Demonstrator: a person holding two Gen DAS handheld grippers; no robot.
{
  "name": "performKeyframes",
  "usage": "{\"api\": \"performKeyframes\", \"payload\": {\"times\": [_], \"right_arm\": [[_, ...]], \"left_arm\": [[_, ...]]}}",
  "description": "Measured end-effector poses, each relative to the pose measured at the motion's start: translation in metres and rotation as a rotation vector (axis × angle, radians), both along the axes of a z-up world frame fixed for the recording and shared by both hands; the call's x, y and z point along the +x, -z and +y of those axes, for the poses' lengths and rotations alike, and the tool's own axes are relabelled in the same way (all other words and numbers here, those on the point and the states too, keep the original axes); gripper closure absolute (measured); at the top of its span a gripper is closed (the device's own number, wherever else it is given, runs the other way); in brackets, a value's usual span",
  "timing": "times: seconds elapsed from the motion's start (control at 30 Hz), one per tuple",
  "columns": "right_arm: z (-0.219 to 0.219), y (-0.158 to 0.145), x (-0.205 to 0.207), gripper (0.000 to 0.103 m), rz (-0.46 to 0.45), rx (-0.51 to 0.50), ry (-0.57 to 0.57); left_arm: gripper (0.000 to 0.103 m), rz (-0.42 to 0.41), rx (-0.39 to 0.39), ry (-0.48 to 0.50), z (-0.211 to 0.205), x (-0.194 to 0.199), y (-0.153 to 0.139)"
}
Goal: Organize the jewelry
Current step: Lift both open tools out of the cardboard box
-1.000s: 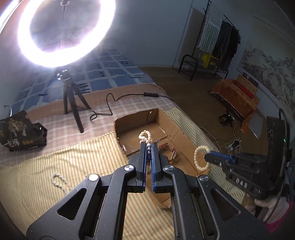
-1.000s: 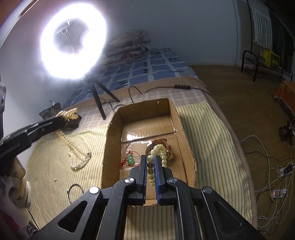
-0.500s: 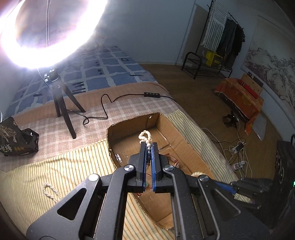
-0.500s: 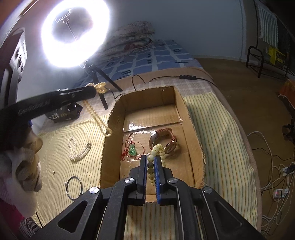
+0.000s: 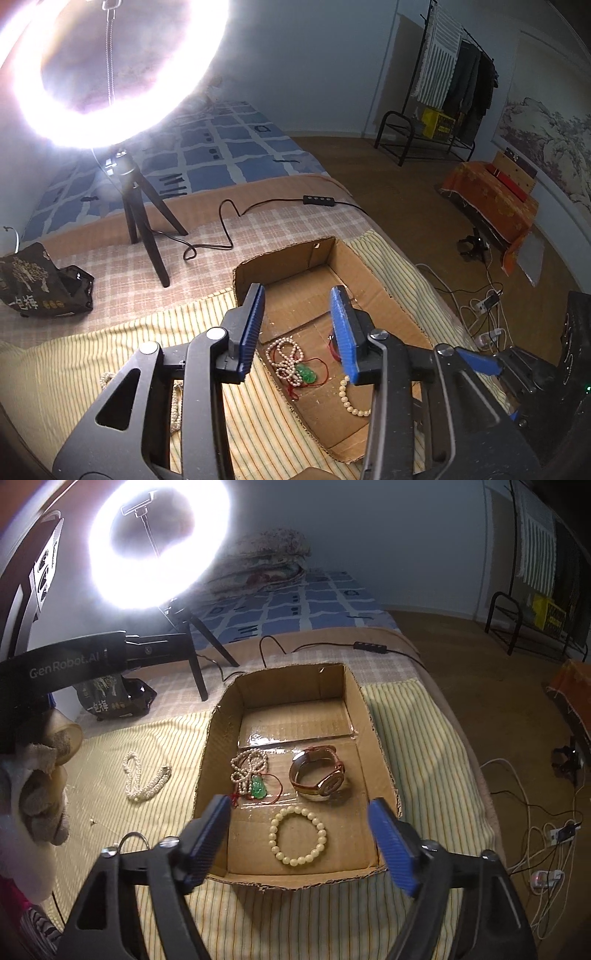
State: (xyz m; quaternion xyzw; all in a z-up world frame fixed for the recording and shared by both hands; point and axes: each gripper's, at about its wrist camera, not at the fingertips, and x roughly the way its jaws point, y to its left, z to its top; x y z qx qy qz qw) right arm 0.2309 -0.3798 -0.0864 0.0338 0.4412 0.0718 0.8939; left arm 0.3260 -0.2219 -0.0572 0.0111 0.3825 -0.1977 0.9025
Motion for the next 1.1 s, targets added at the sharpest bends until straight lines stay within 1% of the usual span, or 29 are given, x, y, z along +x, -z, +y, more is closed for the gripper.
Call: {"api": "performKeyframes", "payload": {"times": [0.03,0.1,0.17,0.23,0.27,0.4,0.77,0.97,1.1], "right_arm": [[0.001,-0.001,0.000,0.015,-0.004,-0.003,-0.001],[0.002,-0.002,0.000,0.012,-0.012,-0.008,-0.001],[0.003,-0.003,0.000,0.008,-0.017,-0.017,0.000],[0.005,-0.004,0.000,0.003,-0.023,-0.027,0.002],[0.006,-0.004,0.000,0.003,-0.027,-0.033,0.002],[0.009,-0.005,-0.001,0.002,-0.031,-0.040,0.000],[0.022,-0.009,-0.002,0.002,-0.043,-0.034,-0.021],[0.037,-0.012,-0.005,0.002,-0.055,-0.032,-0.047],[0.050,-0.017,-0.009,0.002,-0.079,-0.037,-0.067]], "left_arm": [[0.059,-0.005,0.002,-0.003,0.001,-0.001,-0.001],[0.049,-0.014,0.006,-0.008,0.003,-0.002,-0.003],[0.046,-0.022,0.008,-0.013,0.005,-0.003,-0.004],[0.046,-0.027,0.012,-0.012,0.006,-0.005,-0.005],[0.045,-0.031,0.015,-0.012,0.008,-0.006,-0.007],[0.035,-0.051,0.016,-0.021,0.014,-0.010,-0.012],[0.034,-0.078,0.011,-0.047,0.041,-0.021,-0.024],[0.034,-0.093,0.010,-0.075,0.064,-0.027,-0.030],[0.034,-0.096,0.008,-0.090,0.080,-0.029,-0.032]]}}
